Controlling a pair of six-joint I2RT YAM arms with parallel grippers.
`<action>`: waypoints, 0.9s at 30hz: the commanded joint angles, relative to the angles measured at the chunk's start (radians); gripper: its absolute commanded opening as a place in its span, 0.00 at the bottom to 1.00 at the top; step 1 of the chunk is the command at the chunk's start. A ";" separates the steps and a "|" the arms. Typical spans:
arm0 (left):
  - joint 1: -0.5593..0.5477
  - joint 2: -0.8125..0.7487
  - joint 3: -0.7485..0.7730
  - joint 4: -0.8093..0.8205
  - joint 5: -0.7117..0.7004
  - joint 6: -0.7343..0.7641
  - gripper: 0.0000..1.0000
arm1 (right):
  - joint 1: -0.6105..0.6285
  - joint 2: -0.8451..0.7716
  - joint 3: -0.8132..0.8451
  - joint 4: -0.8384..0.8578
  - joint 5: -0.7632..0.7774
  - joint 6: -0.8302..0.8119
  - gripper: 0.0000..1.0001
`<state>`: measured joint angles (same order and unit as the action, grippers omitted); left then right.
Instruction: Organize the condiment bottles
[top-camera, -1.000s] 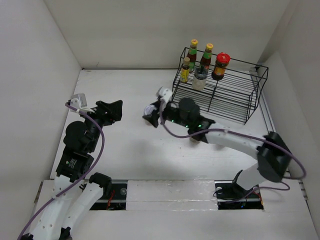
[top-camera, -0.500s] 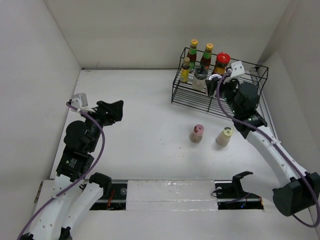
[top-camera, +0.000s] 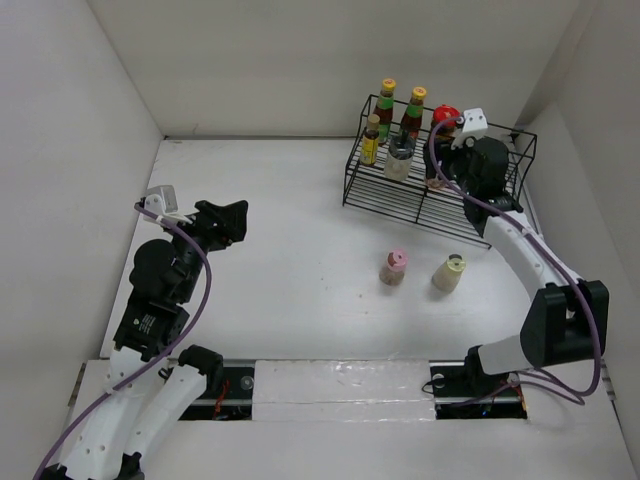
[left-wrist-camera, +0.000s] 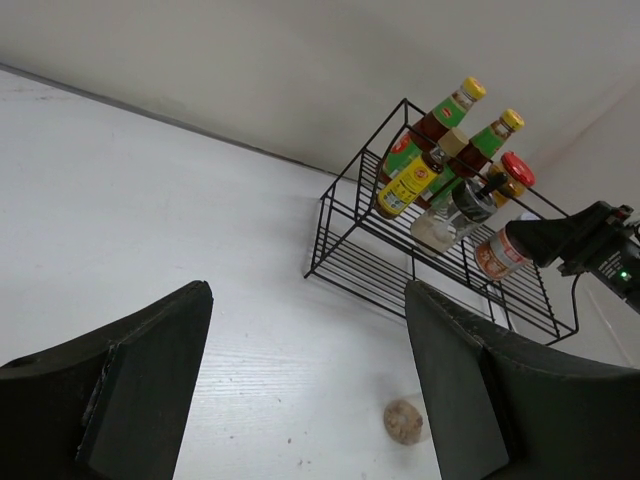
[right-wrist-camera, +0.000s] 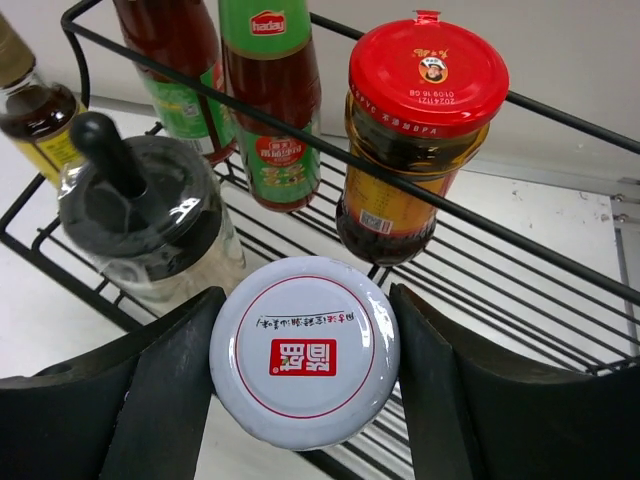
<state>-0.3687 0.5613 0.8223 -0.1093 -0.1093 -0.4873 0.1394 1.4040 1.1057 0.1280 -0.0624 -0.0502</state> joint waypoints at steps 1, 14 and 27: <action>0.005 0.003 0.001 0.039 -0.006 0.015 0.74 | -0.021 0.009 0.066 0.211 -0.056 0.036 0.49; 0.005 0.014 0.001 0.039 -0.006 0.015 0.74 | -0.031 0.070 -0.018 0.297 -0.086 0.121 0.88; 0.005 0.014 0.001 0.039 0.014 0.015 0.79 | 0.182 -0.351 -0.236 0.086 0.182 0.127 0.55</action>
<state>-0.3687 0.5743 0.8223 -0.1093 -0.1055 -0.4866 0.2211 1.1179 0.9390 0.2836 0.0296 0.0574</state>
